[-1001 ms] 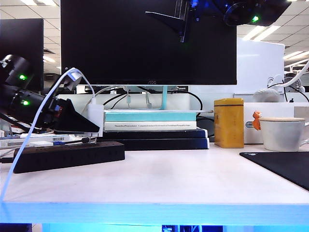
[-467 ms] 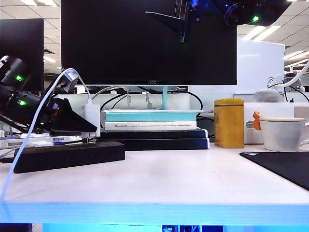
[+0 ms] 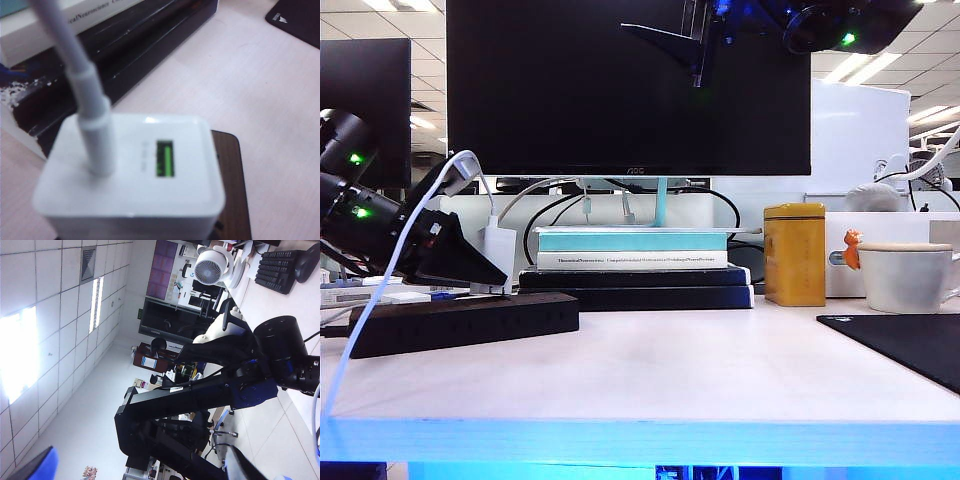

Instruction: Plug the white charger into the left socket.

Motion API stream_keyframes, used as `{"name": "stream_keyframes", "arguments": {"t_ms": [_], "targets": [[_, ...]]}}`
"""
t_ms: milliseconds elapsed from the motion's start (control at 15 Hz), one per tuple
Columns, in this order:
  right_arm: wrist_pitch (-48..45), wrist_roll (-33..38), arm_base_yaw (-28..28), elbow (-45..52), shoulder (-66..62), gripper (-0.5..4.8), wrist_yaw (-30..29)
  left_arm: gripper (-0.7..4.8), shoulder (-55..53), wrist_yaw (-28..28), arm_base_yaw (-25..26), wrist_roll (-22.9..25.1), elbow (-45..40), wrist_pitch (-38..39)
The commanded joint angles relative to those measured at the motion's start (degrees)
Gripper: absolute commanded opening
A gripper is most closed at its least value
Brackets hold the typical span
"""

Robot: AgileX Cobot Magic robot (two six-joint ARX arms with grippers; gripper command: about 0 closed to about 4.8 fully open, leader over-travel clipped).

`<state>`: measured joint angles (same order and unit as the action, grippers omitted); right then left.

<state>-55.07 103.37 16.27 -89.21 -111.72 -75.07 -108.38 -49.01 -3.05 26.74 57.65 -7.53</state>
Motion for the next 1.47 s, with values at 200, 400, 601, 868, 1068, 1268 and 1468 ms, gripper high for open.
{"name": "stream_keyframes", "arguments": {"t_ms": [200,400,601,868,1068,1268,1468], "targets": [[-0.87,-1.36,0.09,-0.33,0.46,4.40,-0.02,0.84,0.96,-8.11,-1.38,-22.38,-0.11,-6.84],[-0.92,-3.67,1.27,-0.33,0.46,3.22,-0.70,0.84,4.44,-18.49,-1.36,-48.76,-0.13,-26.01],[-0.90,-9.97,3.32,-0.31,0.46,-0.08,-3.17,0.84,5.42,-19.37,-1.36,-73.00,-0.09,-42.27],[-0.92,-16.00,7.26,-0.31,0.46,-0.02,-3.91,0.84,5.44,-19.32,-1.38,-100.76,-0.04,-60.02],[-0.85,-19.76,8.68,-0.31,0.46,-0.02,-2.40,0.84,5.44,-19.39,-1.38,-106.16,-0.04,-63.69],[5.86,-27.06,8.68,-0.31,0.46,-0.02,4.87,0.83,5.44,-19.54,-2.21,-107.19,-0.04,-72.54],[15.39,-33.38,8.68,-0.31,0.46,-0.02,11.47,0.83,5.90,-19.43,-3.17,-107.14,0.15,-75.63]]}}
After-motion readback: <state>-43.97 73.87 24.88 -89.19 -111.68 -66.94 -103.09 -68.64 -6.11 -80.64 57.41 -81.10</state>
